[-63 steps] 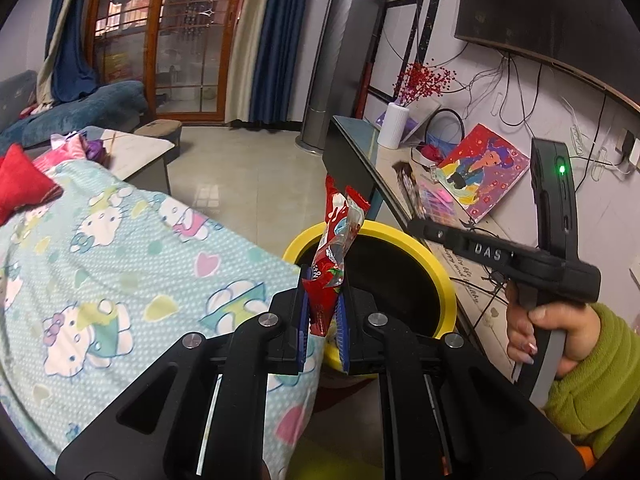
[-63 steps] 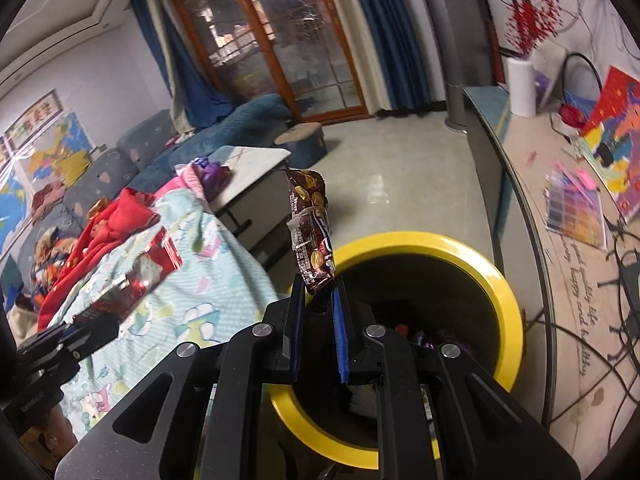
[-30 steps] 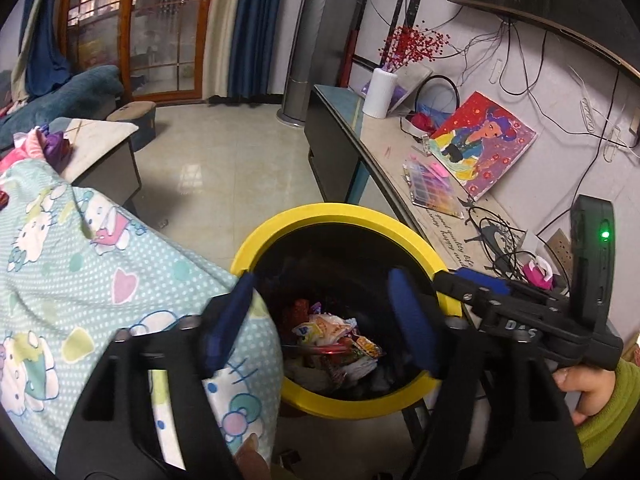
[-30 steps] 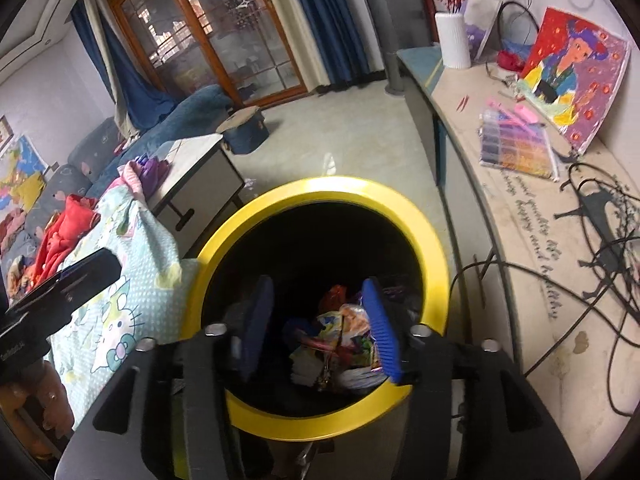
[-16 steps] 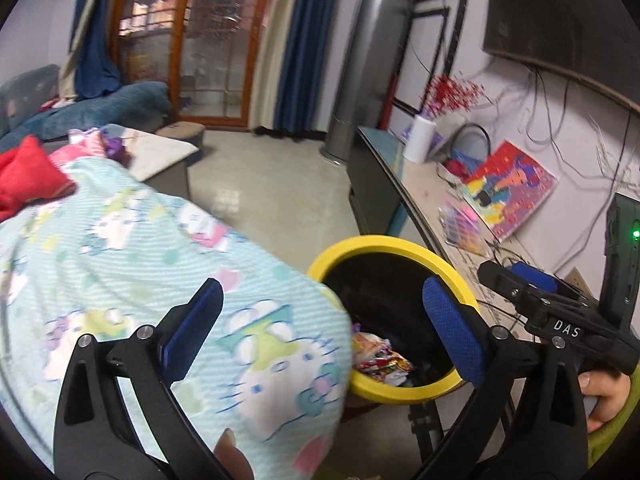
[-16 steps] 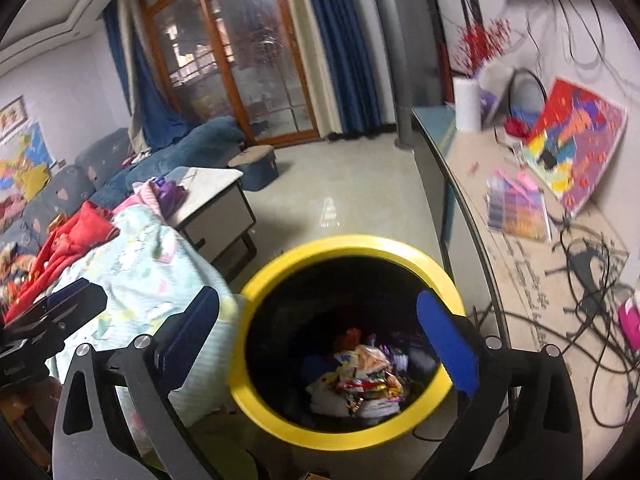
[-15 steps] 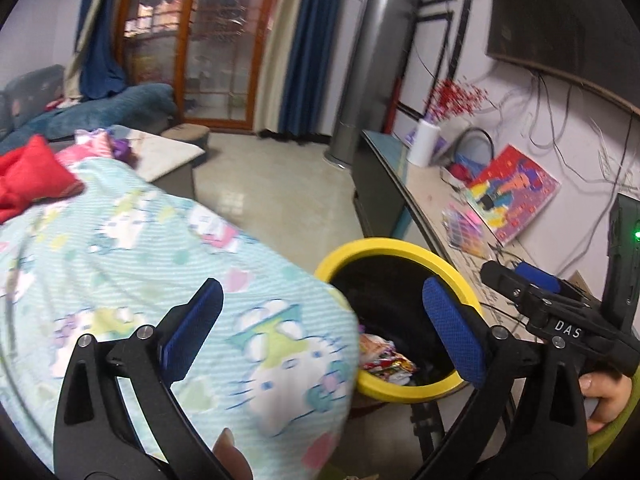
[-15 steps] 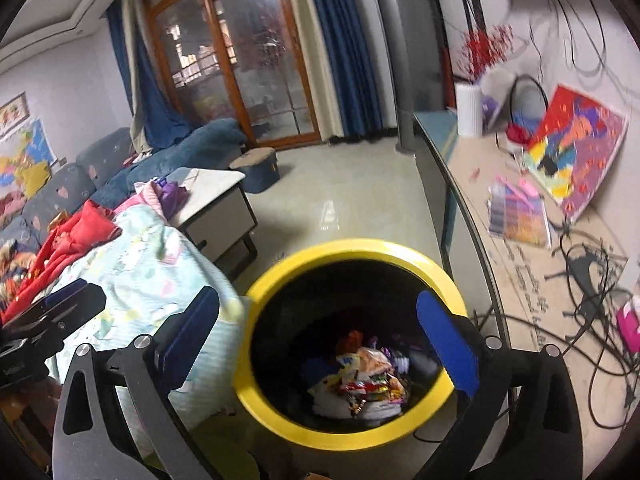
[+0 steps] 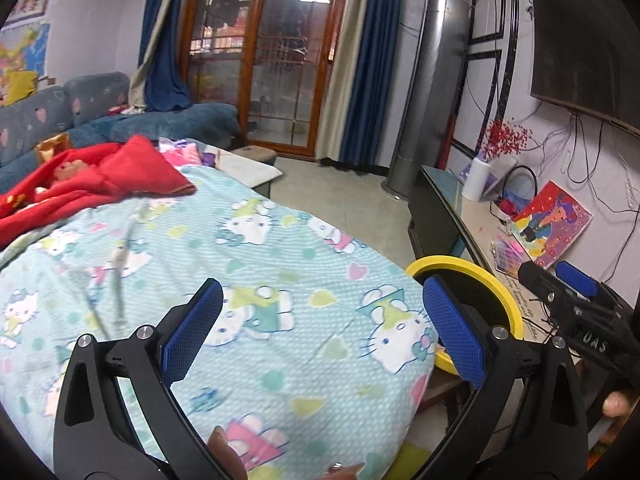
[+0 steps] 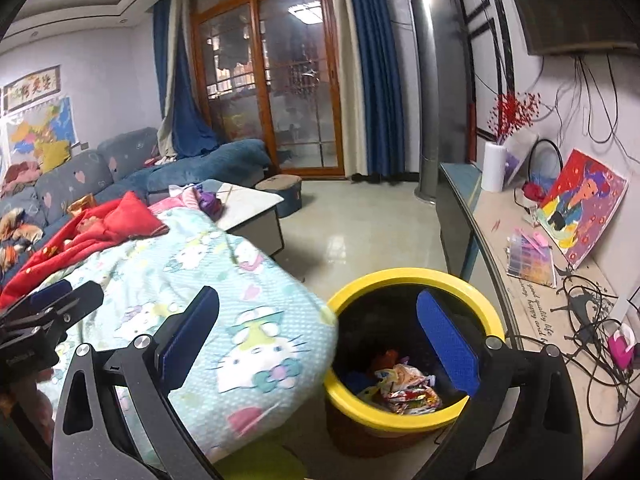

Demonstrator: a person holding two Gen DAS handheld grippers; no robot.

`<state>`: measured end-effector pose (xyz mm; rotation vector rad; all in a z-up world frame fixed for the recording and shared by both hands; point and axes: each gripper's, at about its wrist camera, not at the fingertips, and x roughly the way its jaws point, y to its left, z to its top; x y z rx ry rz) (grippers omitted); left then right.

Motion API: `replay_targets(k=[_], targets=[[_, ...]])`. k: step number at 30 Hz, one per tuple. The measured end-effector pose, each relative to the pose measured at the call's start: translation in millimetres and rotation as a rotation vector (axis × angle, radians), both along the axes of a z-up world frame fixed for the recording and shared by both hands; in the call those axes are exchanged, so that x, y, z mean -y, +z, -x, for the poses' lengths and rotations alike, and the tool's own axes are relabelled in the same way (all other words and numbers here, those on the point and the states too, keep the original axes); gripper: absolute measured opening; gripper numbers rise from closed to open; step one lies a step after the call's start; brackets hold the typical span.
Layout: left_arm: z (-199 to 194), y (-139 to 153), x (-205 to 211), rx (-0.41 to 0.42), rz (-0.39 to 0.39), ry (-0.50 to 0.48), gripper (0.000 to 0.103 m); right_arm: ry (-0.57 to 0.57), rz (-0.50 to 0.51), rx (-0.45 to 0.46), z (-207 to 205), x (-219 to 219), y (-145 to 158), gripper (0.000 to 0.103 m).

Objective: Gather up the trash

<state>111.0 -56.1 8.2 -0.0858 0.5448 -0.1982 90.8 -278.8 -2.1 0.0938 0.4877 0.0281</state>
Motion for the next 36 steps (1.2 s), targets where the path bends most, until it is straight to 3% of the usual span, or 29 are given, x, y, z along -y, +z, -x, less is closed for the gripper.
replay_targets(k=[7,10,36], targets=[[38.3,8.4,-23.3,0.089,0.011,0.020,0.092,0.065,0.093,0.123,45.1,-39.2,-8.2,0.096],[52.2,6.4,-27.2,0.120,0.005,0.019,0.092,0.063,0.082,0.156,49.8,-37.4,-5.4,0.096],[67.3,-3.0,-24.9,0.138,0.009,0.011,0.092,0.048,0.071,0.170,55.8,-35.9,-8.2,0.096]])
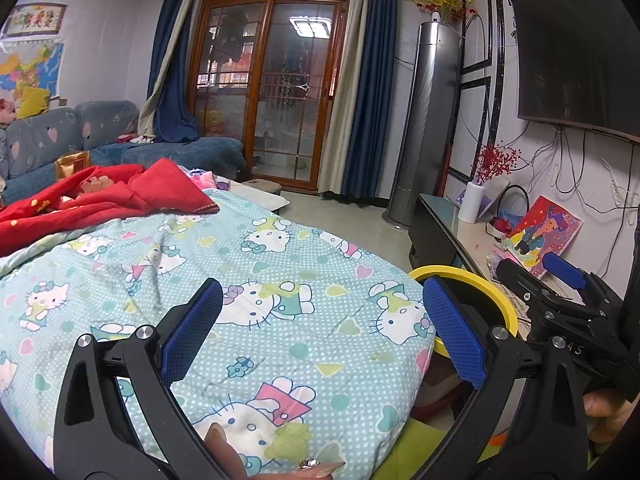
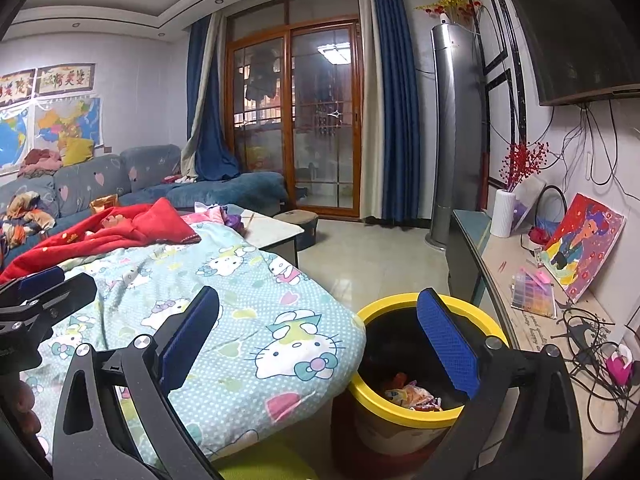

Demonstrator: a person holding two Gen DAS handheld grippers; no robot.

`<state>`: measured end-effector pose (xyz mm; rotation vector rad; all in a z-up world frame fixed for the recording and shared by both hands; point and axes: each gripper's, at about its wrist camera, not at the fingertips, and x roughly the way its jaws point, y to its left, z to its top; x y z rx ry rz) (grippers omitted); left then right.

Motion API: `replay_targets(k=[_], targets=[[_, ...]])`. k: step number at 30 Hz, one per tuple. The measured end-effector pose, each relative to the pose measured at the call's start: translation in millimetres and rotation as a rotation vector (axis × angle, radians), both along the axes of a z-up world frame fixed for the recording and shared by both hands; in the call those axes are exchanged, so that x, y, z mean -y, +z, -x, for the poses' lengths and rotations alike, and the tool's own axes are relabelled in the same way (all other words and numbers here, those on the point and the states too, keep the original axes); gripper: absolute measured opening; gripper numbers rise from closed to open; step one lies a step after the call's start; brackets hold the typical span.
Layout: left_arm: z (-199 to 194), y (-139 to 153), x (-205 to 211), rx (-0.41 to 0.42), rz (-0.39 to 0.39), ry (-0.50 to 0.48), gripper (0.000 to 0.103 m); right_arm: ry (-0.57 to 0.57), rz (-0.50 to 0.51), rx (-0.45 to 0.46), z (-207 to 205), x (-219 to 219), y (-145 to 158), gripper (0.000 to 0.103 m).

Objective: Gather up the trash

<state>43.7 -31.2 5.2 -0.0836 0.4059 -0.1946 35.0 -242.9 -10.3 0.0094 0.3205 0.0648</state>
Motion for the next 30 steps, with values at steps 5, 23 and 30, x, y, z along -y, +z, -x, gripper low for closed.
replay_targets(k=[5,23,30], targets=[[-0.1,-0.3,0.2,-0.001,-0.001,0.001,0.092,-0.003,-0.001,-0.004,-0.6,-0.4,-2.6,0.096],[1.1,0.2,1.8,-0.003,0.002,0.003,0.092,-0.003,-0.002,-0.006,-0.7,-0.1,-2.0,0.096],[1.6,0.4,2.3,-0.002,-0.001,0.004,0.092,-0.003,-0.001,-0.007,-0.6,-0.4,-2.7,0.096]])
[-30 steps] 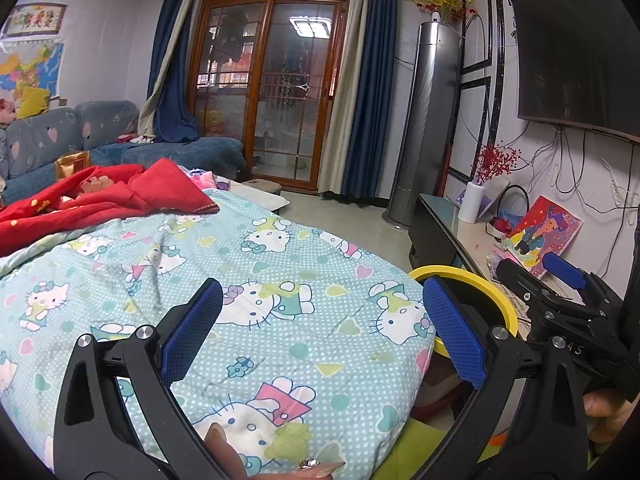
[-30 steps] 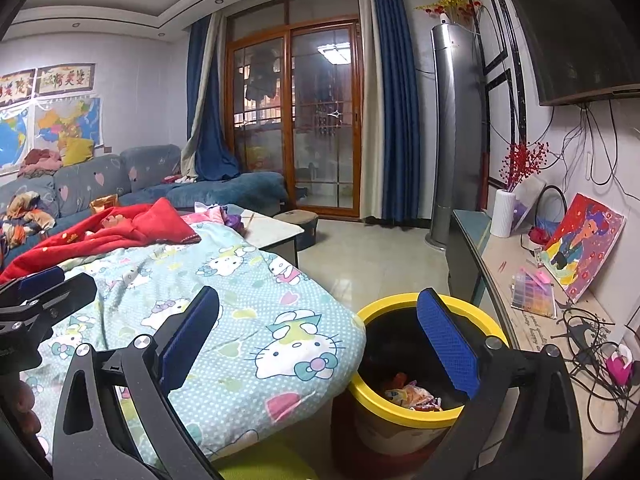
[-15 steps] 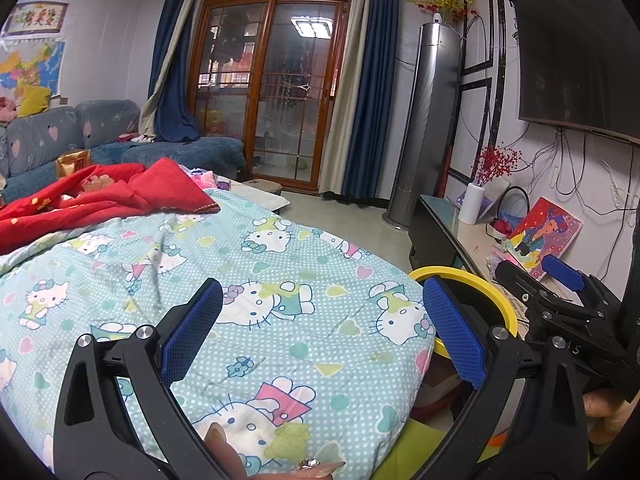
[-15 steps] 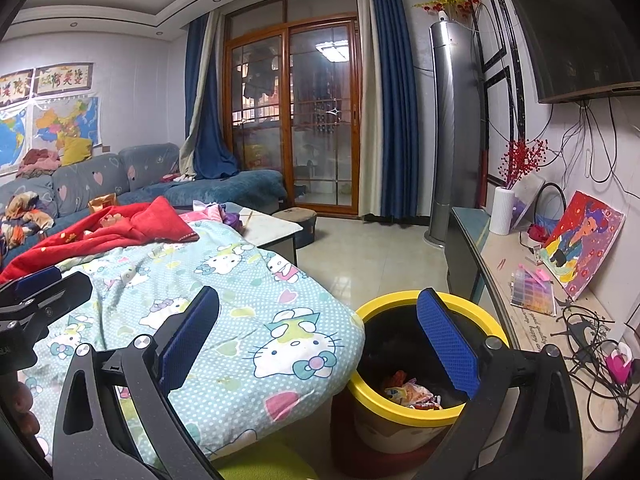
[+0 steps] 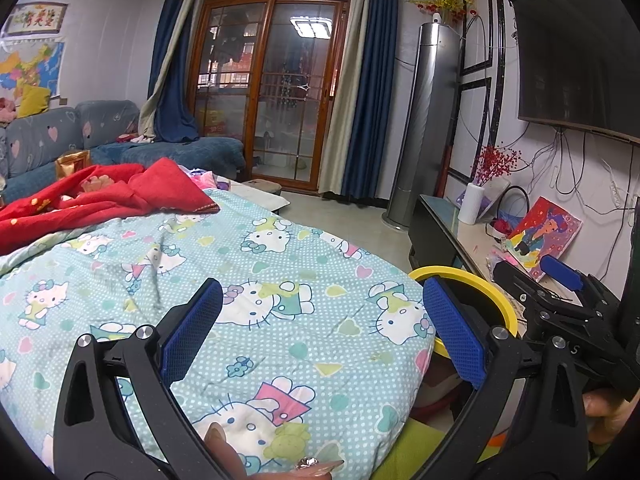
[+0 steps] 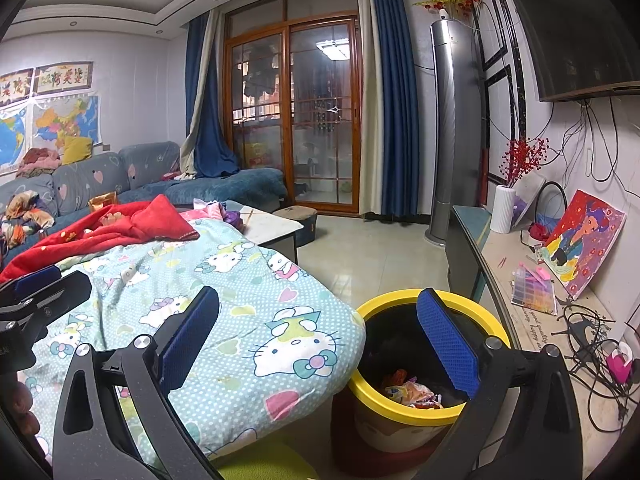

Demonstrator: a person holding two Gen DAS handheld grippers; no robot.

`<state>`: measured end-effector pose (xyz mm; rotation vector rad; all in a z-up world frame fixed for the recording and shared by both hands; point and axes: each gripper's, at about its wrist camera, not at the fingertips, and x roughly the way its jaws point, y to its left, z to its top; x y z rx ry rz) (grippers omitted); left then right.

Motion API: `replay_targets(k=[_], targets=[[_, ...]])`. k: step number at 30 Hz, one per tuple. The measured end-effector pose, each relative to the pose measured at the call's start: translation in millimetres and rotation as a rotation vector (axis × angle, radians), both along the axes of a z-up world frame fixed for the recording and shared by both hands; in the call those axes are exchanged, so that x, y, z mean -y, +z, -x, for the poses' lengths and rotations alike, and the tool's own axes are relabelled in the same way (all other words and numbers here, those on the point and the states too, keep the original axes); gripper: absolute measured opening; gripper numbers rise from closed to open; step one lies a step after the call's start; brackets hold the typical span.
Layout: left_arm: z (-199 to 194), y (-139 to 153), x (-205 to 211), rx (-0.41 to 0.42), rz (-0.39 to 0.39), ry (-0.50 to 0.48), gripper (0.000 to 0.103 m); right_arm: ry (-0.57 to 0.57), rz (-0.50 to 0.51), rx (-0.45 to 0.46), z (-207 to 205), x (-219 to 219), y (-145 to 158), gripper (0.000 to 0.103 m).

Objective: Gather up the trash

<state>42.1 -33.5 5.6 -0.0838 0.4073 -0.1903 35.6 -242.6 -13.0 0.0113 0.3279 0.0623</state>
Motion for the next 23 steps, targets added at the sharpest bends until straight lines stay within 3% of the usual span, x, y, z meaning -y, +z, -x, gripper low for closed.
replay_targets(k=[10,14,18,22,23], targets=[[-0.3,-3.1,0.4,0.003,-0.010,0.013,0.092,0.008,-0.001,-0.007,0.7,-1.8,-5.1,0.096],[-1.0,-2.7,-17.0,-0.015,0.043,0.034,0.092,0.035,0.013,-0.016,-3.2,-12.1,-4.3,0.096],[-2.7,-4.2,-80.4,-0.083,0.103,0.227,0.092,0.176,0.019,-0.033,-18.1,-58.2,7.2,0.096],[11.8,-17.8,-182.2,-0.194,0.122,0.538,0.092,0.431,0.031,-0.129,-33.8,-151.4,8.3,0.096],[20.0,-24.5,-214.6,-0.236,0.122,0.632,0.092,0.538,0.045,-0.180,-36.1,-195.7,2.2,0.096]])
